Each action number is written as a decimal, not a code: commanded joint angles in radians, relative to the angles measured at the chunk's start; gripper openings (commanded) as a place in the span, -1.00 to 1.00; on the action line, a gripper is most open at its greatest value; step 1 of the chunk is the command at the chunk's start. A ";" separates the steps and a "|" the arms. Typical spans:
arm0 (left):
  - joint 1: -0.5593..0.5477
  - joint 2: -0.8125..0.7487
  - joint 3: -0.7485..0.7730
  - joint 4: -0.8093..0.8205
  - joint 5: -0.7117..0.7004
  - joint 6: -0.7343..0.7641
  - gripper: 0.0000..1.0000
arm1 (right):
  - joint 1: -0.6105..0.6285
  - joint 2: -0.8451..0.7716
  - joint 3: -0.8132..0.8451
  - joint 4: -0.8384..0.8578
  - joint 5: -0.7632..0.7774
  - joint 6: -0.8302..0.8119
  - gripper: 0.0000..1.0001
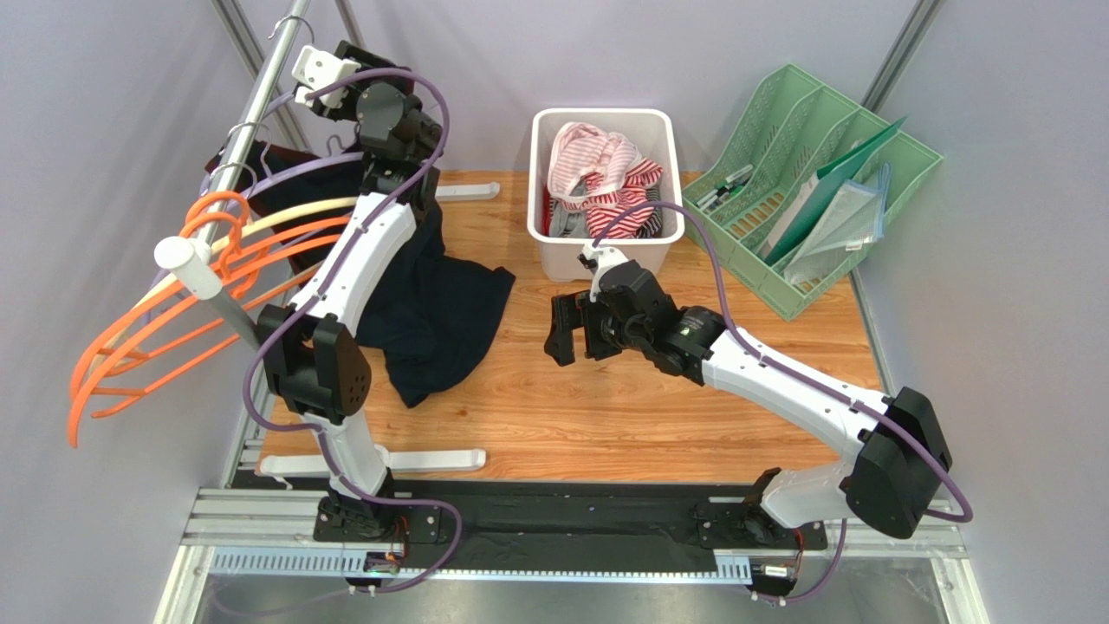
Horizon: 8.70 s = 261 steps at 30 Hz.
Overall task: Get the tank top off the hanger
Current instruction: Pick up the hanger from the clothesline, then remove the tank top from the hanger.
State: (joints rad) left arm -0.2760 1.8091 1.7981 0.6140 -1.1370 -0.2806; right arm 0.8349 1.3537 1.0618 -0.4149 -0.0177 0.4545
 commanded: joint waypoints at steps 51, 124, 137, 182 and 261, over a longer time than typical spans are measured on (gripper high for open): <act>-0.042 -0.278 -0.198 -0.410 0.747 -0.772 -1.00 | -0.003 -0.198 -0.037 0.025 0.016 0.026 1.00; -0.574 -0.557 -0.258 -0.637 1.042 -1.093 -1.00 | -0.003 -1.031 -0.631 0.573 0.159 -0.166 -1.00; -0.565 -0.524 -0.203 -0.588 0.852 -0.733 -1.00 | -0.003 -1.401 -0.663 0.022 0.208 0.038 -1.00; -0.557 -0.850 -0.718 -0.471 1.835 -1.172 -1.00 | -0.355 -0.170 -0.195 0.420 -0.087 0.246 -1.00; -0.605 -0.999 -0.706 -0.792 1.927 -0.913 -1.00 | -0.249 0.142 0.690 0.007 -0.046 -0.139 -1.00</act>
State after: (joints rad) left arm -0.8757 0.8516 1.0779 -0.1986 0.7719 -1.2133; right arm 0.6079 1.4368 1.6485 -0.2745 -0.2260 0.2630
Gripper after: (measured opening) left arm 0.093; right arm 0.007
